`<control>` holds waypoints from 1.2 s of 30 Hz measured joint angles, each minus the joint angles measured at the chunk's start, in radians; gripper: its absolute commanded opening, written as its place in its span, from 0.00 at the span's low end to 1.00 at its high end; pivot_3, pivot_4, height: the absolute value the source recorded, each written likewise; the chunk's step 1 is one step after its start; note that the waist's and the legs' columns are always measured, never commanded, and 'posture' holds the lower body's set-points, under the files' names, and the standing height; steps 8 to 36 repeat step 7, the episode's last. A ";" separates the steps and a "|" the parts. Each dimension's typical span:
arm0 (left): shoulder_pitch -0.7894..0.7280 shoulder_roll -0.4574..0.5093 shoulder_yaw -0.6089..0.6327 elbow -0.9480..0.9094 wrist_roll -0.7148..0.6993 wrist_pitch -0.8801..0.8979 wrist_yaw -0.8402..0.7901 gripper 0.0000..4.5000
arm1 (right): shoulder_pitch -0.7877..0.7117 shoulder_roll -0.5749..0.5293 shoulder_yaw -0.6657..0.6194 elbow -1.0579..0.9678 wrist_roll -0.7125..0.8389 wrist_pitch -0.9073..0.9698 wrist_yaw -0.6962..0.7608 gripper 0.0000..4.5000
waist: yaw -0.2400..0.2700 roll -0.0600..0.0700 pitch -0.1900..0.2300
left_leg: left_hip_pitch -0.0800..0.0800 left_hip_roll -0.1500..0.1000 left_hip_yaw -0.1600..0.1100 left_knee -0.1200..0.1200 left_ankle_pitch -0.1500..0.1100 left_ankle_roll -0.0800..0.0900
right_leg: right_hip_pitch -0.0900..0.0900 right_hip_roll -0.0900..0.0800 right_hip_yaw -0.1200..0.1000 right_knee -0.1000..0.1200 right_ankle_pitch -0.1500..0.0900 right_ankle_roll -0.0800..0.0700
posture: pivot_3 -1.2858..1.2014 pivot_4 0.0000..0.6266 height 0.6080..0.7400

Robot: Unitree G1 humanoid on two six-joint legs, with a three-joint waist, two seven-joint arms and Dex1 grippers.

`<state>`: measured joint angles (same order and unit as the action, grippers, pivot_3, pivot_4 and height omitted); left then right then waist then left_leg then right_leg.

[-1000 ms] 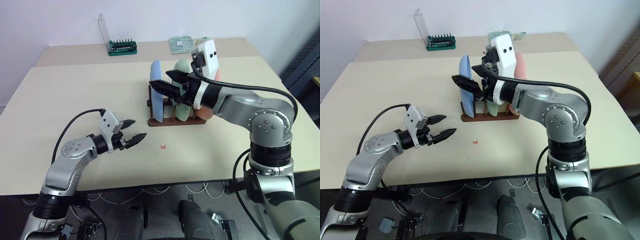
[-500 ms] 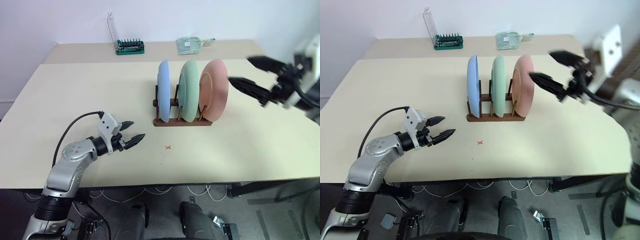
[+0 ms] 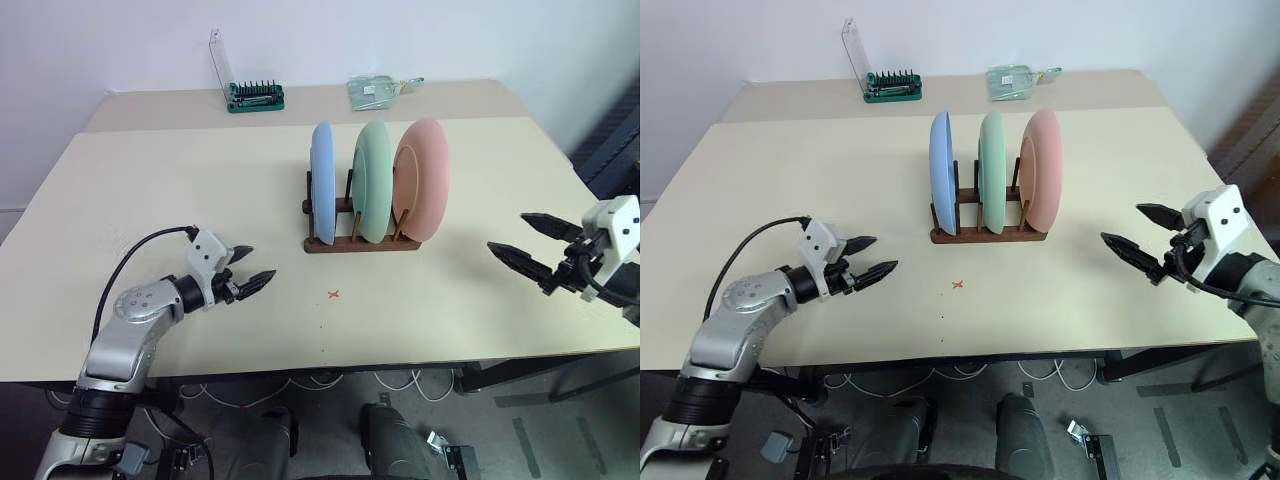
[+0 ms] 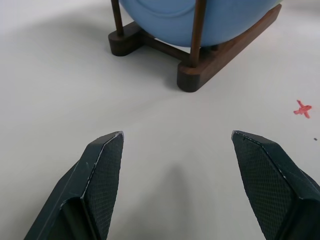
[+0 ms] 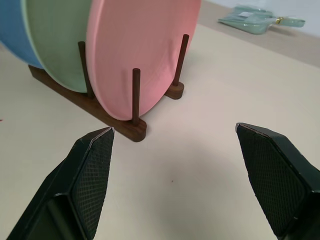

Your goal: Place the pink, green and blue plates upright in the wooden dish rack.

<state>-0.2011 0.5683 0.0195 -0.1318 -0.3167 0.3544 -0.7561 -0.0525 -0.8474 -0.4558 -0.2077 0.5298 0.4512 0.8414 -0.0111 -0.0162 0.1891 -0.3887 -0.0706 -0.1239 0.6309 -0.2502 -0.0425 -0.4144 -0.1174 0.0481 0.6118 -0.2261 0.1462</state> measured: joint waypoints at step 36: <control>0.004 -0.002 0.008 0.000 0.001 0.000 0.021 0.79 | -0.036 0.009 0.017 0.026 -0.004 -0.003 0.002 0.88 | 0.000 0.000 0.000 | 0.000 0.000 0.000 0.000 0.000 0.000 | 0.000 0.000 0.000 0.000 0.000 0.000 | 0.52 0.24 1.00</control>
